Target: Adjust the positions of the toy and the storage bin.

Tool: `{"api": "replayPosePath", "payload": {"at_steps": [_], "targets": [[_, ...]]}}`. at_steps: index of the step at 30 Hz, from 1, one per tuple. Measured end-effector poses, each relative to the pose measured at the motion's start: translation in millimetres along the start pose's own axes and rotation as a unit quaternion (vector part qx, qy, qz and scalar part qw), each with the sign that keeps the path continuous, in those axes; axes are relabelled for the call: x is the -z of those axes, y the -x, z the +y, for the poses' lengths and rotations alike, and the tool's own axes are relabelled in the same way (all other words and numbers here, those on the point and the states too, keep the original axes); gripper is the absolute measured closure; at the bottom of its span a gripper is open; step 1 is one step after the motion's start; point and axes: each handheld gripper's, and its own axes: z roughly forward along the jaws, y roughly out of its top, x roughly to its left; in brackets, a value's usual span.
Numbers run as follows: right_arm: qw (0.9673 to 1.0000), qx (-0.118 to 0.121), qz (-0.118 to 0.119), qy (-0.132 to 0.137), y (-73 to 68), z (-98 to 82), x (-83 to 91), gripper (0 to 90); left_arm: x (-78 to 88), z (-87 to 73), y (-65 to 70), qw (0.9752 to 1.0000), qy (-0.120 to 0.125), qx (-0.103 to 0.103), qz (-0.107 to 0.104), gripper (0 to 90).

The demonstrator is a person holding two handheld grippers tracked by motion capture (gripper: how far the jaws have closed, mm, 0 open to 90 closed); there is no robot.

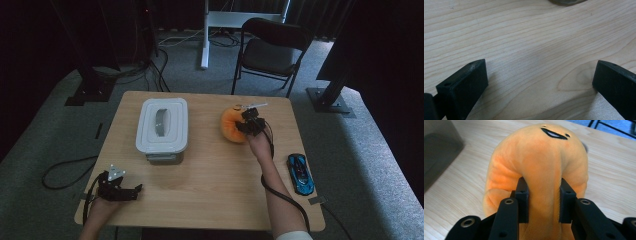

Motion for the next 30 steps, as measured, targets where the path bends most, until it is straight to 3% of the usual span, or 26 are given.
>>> {"api": "replayPosePath", "payload": {"at_steps": [12, 30], "targets": [[0.9994, -0.011, -0.033, 0.004, 42.1, -5.5, 29.9, 68.3, 0.0, 0.0, 0.0, 1.0, 0.0, 0.0, 0.0, 0.4], [0.9958, -0.024, -0.088, -0.008, 102.9, -18.2, 58.5, 68.1, 0.0, 0.0, 0.0, 1.0, 0.0, 0.0, 0.0, 0.3]]}}
